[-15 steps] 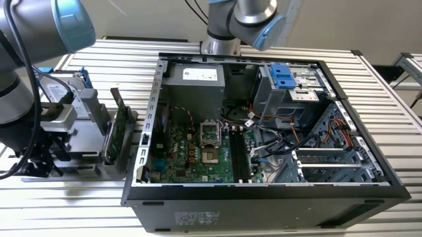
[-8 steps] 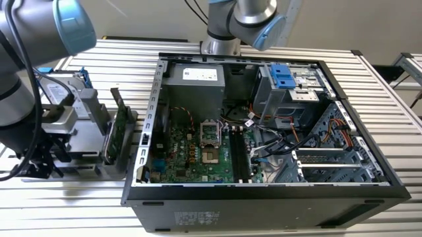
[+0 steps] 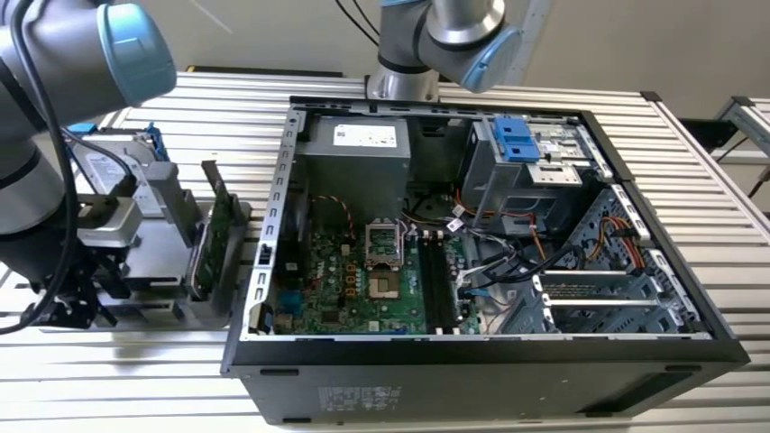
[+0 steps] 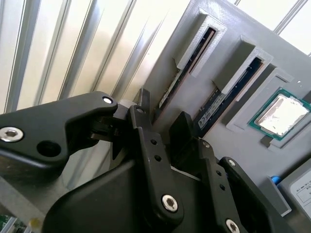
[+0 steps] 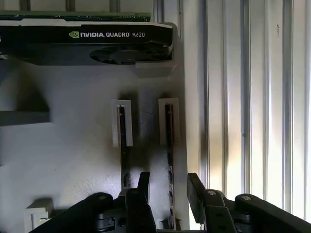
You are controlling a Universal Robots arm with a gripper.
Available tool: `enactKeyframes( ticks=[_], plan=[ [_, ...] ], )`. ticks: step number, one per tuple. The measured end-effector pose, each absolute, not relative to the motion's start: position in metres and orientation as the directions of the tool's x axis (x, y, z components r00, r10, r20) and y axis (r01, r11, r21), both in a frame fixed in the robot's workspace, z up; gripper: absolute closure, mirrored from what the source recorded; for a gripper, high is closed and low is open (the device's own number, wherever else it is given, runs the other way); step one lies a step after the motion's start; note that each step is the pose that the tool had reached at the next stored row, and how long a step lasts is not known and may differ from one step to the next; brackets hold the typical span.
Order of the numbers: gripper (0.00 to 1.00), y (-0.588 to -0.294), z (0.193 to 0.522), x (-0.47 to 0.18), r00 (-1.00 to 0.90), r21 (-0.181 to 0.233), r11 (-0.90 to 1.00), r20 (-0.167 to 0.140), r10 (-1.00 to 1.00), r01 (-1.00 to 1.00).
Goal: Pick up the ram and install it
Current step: 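Pick up the ram and move it above insertion slot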
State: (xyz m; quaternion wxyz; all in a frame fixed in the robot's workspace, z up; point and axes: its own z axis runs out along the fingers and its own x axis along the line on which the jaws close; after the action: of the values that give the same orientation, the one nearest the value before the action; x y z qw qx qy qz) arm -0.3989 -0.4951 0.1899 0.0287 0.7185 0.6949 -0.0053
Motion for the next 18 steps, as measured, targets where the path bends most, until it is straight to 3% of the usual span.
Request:
enactKeyframes(
  ticks=[17, 18],
  plan=[
    [0.00, -0.4973, 0.1891, -0.3989, 0.034, 0.034, -0.033, -0.048, 0.998, 0.999],
    [1.00, -0.4974, 0.1891, -0.3989, 0.034, 0.034, -0.033, -0.048, 0.998, 0.999]
  ],
)
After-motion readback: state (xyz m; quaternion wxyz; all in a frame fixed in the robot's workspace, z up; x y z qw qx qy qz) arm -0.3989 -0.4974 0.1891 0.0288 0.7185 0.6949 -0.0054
